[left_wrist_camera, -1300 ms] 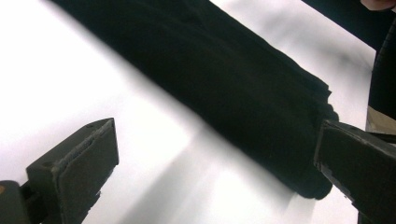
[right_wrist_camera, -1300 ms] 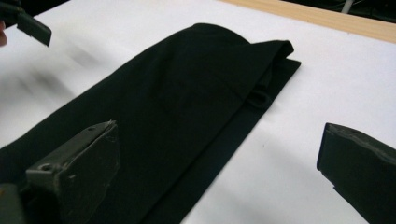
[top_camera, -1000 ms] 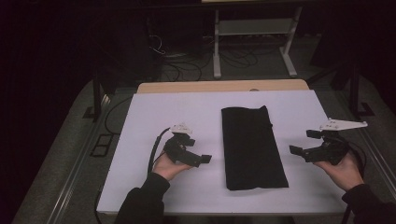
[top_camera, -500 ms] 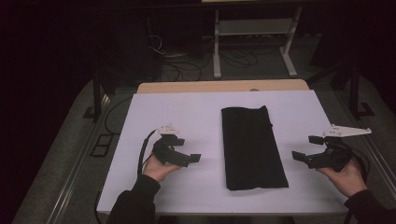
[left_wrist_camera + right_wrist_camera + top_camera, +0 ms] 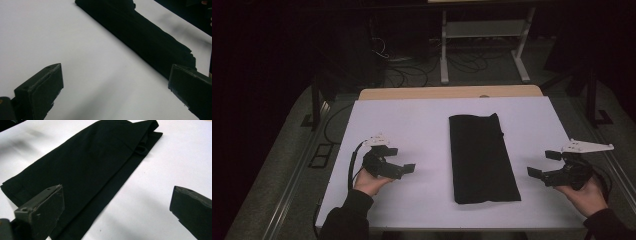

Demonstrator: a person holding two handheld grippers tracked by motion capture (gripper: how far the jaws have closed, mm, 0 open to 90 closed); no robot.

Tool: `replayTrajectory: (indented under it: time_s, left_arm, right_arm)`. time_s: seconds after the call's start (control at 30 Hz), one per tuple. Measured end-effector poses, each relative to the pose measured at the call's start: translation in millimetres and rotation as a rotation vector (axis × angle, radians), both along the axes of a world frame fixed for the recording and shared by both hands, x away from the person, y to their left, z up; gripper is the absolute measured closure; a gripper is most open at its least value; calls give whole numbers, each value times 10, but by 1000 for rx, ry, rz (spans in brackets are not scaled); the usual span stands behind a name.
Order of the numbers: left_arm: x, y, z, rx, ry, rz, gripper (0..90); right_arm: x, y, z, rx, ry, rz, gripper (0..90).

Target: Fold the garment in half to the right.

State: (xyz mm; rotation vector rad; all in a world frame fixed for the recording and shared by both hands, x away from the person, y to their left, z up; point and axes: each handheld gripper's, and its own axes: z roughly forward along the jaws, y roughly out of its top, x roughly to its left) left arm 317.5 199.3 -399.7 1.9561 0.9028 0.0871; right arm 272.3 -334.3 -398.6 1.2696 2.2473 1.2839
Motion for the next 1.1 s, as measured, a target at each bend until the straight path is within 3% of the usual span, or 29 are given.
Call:
replayTrajectory:
  time_s: [0.37, 0.67, 1.1]
  left_arm:
    - [-58, 241, -34, -20, -23, 55, 0]
    - [-116, 447, -63, -55, -69, 112, 0]
    - [-214, 763, -156, -46, -86, 201, 0]
  right_arm:
    - [-81, -42, -27, 2, -9, -4, 0]
    - [-164, -86, -92, 14, -12, -16, 0]
    - [-263, -202, -206, 29, -44, -48, 0]
